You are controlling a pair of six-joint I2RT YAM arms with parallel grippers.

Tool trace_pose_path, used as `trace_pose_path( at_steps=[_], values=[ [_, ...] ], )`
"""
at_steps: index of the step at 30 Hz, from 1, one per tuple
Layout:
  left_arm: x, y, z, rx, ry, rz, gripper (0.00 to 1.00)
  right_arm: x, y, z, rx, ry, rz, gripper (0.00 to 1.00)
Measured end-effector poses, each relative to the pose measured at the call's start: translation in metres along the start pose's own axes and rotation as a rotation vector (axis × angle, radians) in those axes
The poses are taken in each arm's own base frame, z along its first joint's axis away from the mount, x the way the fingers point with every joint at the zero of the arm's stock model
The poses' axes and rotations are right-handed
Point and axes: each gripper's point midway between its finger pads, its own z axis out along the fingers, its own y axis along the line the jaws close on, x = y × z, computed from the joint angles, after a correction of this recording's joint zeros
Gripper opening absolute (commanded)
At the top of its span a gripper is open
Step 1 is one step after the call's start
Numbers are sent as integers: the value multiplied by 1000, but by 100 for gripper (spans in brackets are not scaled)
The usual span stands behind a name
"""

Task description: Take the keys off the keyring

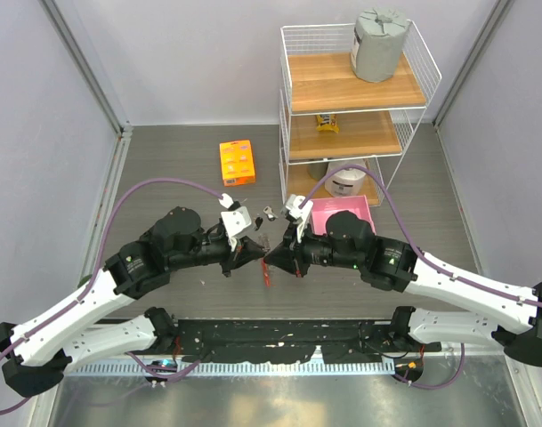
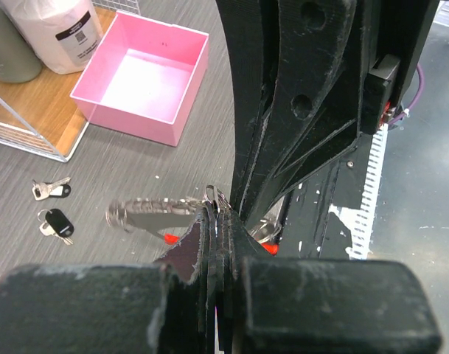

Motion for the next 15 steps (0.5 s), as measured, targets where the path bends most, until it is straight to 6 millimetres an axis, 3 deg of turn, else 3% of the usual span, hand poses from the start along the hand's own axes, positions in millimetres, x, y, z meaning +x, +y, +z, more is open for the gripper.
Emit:
trace_pose_path(
  at_steps=[7, 15],
  values=[
    [-3, 1, -1, -6, -6, -4, 0, -3, 3, -4, -3, -16, -59, 5],
    [-8, -5, 0, 20, -10, -22, 0, -2, 23, -9, -58, -32, -220, 5]
  ],
)
